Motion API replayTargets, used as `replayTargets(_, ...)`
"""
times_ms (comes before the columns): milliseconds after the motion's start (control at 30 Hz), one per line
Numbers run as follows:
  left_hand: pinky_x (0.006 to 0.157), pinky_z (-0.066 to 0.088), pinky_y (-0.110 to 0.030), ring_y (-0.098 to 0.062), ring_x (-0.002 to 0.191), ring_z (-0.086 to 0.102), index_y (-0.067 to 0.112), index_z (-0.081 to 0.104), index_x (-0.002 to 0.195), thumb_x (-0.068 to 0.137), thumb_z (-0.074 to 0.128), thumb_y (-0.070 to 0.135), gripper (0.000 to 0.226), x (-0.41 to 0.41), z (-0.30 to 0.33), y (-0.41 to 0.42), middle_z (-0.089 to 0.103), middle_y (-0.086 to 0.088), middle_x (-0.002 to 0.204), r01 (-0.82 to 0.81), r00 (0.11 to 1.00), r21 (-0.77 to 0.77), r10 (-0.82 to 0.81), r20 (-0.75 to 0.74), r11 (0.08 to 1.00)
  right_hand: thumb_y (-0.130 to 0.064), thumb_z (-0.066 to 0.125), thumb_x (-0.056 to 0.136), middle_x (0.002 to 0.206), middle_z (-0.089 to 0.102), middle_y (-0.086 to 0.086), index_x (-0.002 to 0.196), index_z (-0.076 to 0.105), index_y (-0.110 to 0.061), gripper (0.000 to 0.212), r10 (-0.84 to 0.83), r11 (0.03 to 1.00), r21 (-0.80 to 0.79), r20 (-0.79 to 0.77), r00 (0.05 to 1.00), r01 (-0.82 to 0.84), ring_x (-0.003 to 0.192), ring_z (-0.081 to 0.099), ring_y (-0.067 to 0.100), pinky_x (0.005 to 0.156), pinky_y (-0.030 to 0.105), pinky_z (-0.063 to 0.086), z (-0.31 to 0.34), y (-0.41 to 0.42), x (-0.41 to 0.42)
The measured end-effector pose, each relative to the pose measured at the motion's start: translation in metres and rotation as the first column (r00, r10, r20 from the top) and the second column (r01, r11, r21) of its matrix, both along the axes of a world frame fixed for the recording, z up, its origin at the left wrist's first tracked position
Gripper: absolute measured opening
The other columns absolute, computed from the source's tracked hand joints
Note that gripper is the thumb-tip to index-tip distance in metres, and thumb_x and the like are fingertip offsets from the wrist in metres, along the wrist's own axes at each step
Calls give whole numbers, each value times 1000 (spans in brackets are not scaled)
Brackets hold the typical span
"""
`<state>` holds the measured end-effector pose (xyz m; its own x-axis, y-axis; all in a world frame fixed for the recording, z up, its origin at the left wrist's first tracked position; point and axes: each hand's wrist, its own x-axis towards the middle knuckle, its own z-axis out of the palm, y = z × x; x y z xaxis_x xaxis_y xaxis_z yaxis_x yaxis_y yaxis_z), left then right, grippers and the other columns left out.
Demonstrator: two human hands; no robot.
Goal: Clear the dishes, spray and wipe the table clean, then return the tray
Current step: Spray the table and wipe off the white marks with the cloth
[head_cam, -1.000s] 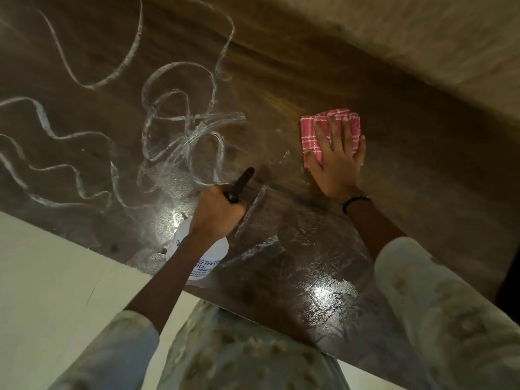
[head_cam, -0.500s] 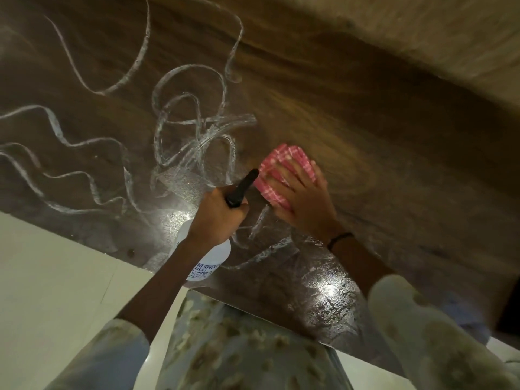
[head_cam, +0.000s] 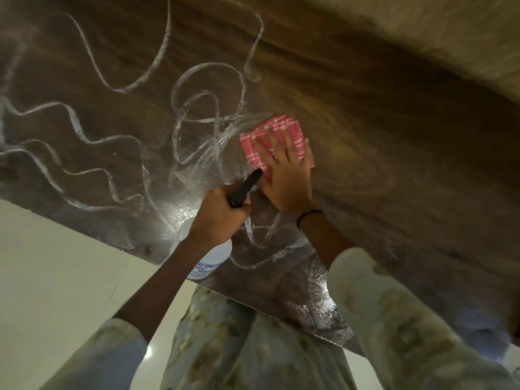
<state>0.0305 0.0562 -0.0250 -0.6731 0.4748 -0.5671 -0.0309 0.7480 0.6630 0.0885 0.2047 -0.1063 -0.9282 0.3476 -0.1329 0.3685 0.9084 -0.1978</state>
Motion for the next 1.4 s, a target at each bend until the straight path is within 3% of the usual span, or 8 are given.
replayTargets(167,52,32,-26,-17,45,38,9,58,64,83,64,9,19,9,-1,-5,47,-13,52,-5,1000,25,5,10,1000,-58,38,92,154,32,2,145,34,-31,61,268,961,43,65,961,-271,144,25,28,115,59,13,1,11,81)
replayTargets(433,51,37,-26,-12,43,45,18,60,63,81,66,15,19,35,-5,-26,52,-15,52,-65,997,34,64,36,997,-56,31,91,159,20,3,149,25,-29,64,-75,996,49,66,995,72,147,12,29,114,60,2,-1,46,54)
replayTargets(600,62,49,-43,-43,67,59,5,68,80,69,59,27,27,59,-6,-46,65,-28,73,-64,997,3,64,31,998,-53,29,91,156,28,3,147,33,-29,61,35,999,-15,12,999,-34,146,18,30,114,63,6,-2,-20,40)
replayTargets(767,56,38,-26,-15,51,50,22,67,76,76,64,12,11,87,2,-63,63,-15,65,-24,994,-8,25,108,1000,-55,36,91,153,34,0,145,37,-30,60,233,972,-9,-47,971,-233,143,26,27,115,58,11,0,-34,99)
replayTargets(833,52,34,-22,-7,43,42,21,66,78,79,63,7,14,99,2,-69,58,-8,60,18,991,-20,-15,133,1000,-57,37,90,154,32,1,146,36,-30,62,136,991,2,-29,990,-136,144,23,27,115,59,10,-3,-16,119)
replayTargets(1000,55,36,-26,-16,47,43,12,67,78,67,57,24,19,125,-3,-77,61,-16,63,31,988,-55,-22,156,998,-54,38,90,157,26,2,148,31,-30,63,-177,984,9,6,984,177,146,17,27,114,55,4,-2,-9,145)
replayTargets(1200,48,29,-22,-12,43,40,23,51,66,74,62,10,20,148,-12,-85,47,-1,51,122,991,-134,-114,66,983,-53,39,92,157,25,2,149,30,-28,62,-161,987,8,20,987,161,146,16,28,114,57,5,-2,-21,166)
replayTargets(1400,60,46,-31,-23,58,58,19,63,76,69,57,22,10,146,-14,-96,64,-10,66,108,992,-95,-101,71,990,-52,39,93,157,25,3,149,30,-27,61,-145,989,-16,14,989,145,146,16,28,113,58,4,1,-22,168)
